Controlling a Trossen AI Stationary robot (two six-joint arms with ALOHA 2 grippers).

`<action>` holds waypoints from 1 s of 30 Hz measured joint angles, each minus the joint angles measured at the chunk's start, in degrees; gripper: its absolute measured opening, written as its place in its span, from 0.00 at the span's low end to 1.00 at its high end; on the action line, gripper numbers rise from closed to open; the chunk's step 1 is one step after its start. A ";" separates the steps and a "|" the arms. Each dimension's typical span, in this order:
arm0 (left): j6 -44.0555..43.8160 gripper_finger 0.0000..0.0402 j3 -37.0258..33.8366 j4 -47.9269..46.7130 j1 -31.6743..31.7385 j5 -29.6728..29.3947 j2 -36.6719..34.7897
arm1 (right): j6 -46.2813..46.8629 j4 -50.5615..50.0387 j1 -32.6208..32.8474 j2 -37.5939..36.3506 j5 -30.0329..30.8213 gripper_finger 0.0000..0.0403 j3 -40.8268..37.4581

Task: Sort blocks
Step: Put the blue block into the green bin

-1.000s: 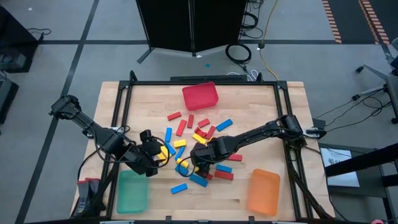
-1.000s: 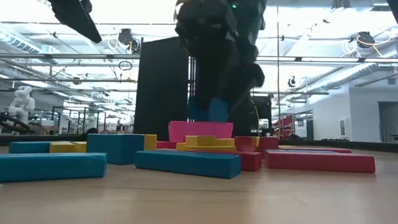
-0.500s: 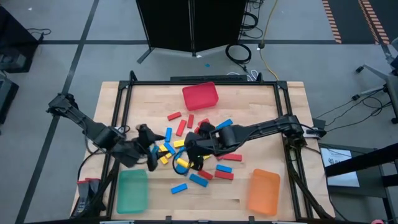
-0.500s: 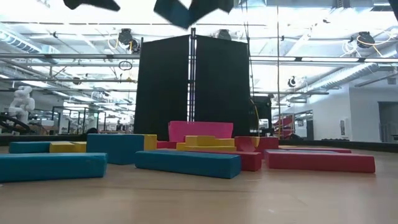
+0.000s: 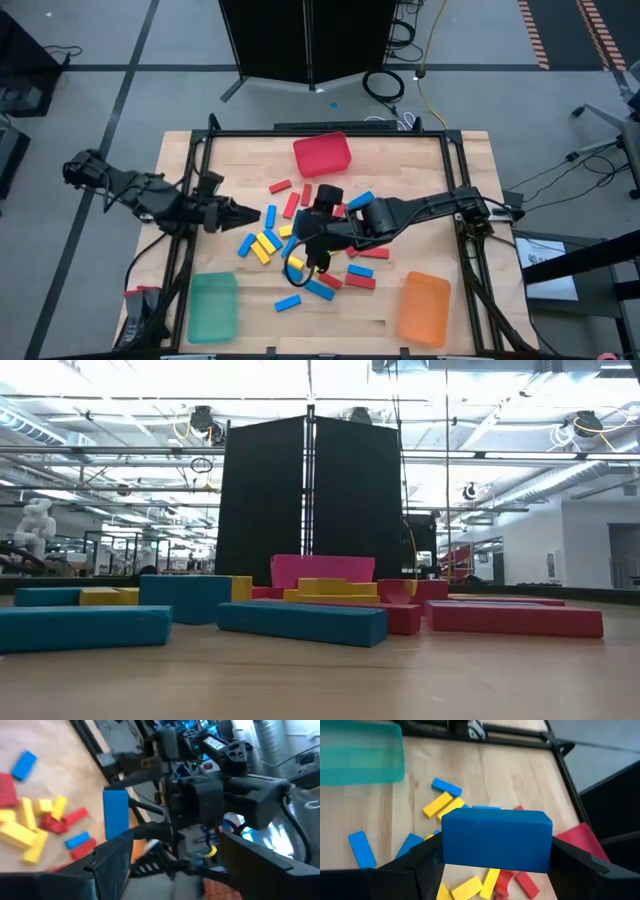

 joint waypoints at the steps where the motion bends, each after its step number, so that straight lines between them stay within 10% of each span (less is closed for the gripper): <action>1: -0.29 0.76 0.00 -0.31 1.09 1.83 0.29 | -0.56 0.40 0.00 0.00 0.05 0.69 0.54; 30: 7.64 0.76 0.00 8.27 14.76 19.39 11.01 | -4.50 3.41 -1.55 0.00 1.02 0.69 5.32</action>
